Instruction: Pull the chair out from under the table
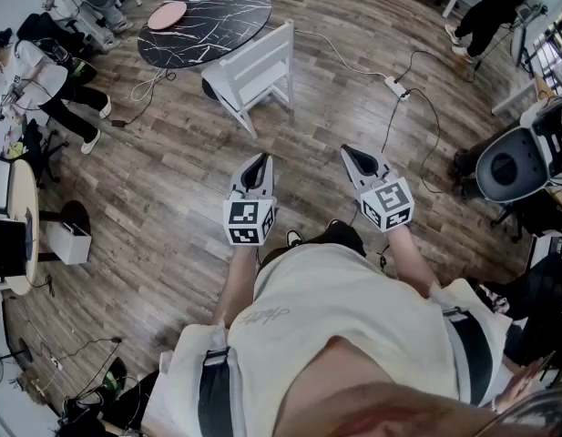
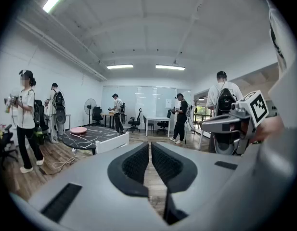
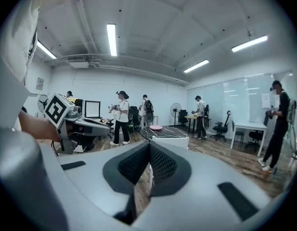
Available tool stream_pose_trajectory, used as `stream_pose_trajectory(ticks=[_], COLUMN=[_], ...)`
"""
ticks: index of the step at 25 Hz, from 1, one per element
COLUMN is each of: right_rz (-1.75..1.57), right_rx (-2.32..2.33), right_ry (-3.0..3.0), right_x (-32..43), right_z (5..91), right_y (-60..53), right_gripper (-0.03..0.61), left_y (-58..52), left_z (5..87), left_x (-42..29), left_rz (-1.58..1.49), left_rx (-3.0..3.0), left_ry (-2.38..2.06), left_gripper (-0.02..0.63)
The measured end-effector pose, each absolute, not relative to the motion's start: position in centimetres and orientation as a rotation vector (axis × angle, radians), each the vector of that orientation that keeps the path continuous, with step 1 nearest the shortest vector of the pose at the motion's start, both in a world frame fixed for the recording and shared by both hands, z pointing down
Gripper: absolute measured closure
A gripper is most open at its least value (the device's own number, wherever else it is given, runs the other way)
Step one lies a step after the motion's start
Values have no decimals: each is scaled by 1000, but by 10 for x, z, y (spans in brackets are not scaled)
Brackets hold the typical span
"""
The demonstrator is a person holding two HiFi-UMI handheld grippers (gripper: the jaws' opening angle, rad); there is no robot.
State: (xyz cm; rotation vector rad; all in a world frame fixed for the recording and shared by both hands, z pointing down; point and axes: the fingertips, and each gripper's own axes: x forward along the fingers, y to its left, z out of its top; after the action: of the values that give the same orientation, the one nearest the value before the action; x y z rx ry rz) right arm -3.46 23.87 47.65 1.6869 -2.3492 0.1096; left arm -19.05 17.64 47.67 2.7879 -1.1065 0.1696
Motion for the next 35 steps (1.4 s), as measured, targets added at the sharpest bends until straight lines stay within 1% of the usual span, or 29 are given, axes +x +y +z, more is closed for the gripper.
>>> stream_pose_trajectory(ticks=[7, 20, 22, 25, 27, 28, 30, 31, 35], right_rz=[139, 83, 84, 73, 72, 72, 75, 78, 103], right_rx=[1700, 1723, 1717, 1716, 1716, 1713, 1704, 1700, 1697], right_ry=[-2358, -2354, -2357, -2365, -2371, -2375, -2380, -2380, -2377], right_x=[-39, -42, -40, -40, -41, -42, -40, -40, -36], right_z=[484, 476, 476, 472, 469, 470, 469, 469, 472], right_y=[233, 232, 230, 223, 219, 217, 213, 212, 205], right_gripper=[574, 571, 546, 479, 458, 449, 418, 414, 414], left_y=[173, 167, 165, 161, 160, 160, 156, 154, 146], left_z=[474, 475, 472, 464, 461, 462, 464, 465, 469], left_x=[-192, -196, -193, -193, -195, -196, -193, -192, -183], left_rz=[171, 164, 158, 139, 132, 132, 132, 131, 133], left_rx=[2793, 2787, 2797, 2828, 2840, 2840, 2830, 2822, 2814], left_ry=[-1125, -1118, -1110, -1100, -1108, -1109, -1105, -1103, -1070], left_gripper=[581, 580, 580, 578, 575, 563, 487, 474, 471])
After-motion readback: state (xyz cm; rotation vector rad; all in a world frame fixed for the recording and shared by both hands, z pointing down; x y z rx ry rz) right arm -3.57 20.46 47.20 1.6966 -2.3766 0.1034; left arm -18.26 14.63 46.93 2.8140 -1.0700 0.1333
